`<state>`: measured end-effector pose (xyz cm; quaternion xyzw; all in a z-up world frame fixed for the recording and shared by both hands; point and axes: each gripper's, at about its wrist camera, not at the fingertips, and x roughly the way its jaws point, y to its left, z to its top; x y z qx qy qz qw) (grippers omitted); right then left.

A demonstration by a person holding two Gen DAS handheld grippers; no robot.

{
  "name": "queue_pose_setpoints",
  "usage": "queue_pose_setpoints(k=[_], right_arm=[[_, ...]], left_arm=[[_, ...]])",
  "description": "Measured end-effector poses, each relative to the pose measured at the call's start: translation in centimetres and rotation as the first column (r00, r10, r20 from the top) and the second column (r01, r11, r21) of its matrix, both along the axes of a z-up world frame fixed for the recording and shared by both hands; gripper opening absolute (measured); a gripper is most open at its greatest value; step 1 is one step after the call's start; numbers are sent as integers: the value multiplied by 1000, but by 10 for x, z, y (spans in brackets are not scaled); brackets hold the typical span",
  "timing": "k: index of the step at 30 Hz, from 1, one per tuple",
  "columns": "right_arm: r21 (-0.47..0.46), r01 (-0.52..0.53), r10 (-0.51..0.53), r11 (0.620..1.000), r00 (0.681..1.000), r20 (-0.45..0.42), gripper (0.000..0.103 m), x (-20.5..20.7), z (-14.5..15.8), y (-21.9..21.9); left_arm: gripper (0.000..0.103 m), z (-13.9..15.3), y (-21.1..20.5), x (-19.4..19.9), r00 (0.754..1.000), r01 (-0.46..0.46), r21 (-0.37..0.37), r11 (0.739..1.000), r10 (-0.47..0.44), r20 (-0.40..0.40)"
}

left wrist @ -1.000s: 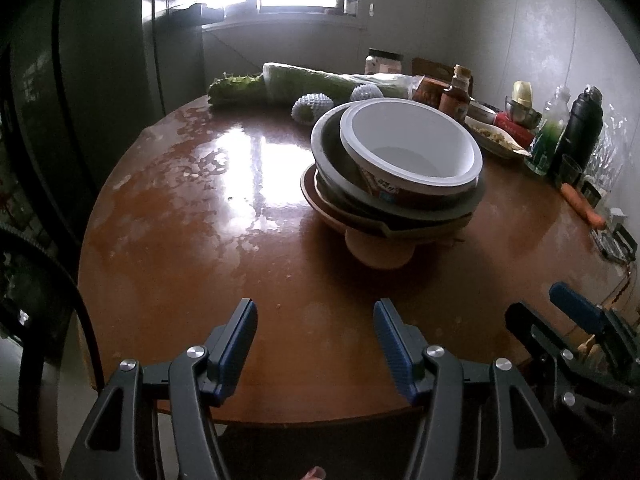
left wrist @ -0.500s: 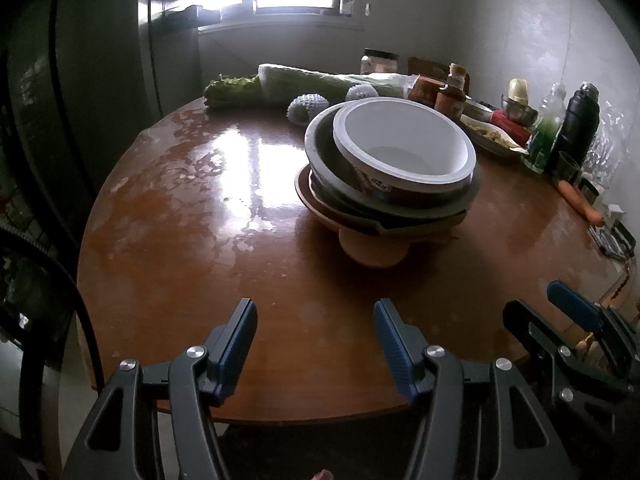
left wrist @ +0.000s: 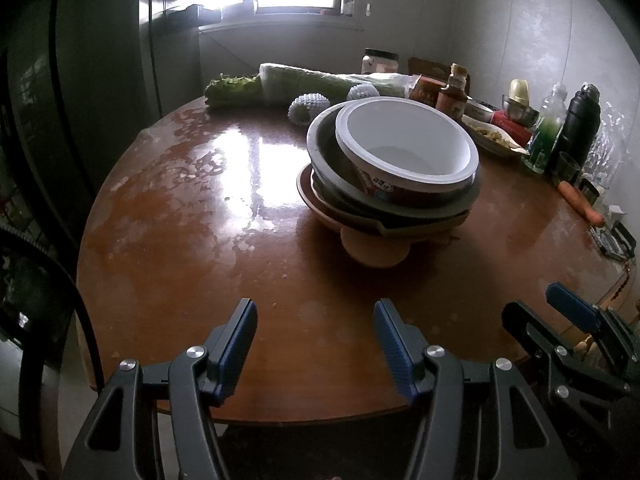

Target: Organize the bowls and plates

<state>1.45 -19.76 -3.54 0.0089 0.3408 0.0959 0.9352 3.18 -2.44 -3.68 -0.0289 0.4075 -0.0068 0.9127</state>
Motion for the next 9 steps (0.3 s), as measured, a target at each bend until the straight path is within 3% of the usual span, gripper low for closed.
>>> queue_pose_setpoints(k=[9], right_arm=[[5, 9, -9, 1000, 1000, -1, 70, 1, -2, -2]], left_arm=[[60, -6, 4, 7, 1000, -22, 9, 1000, 22, -17]])
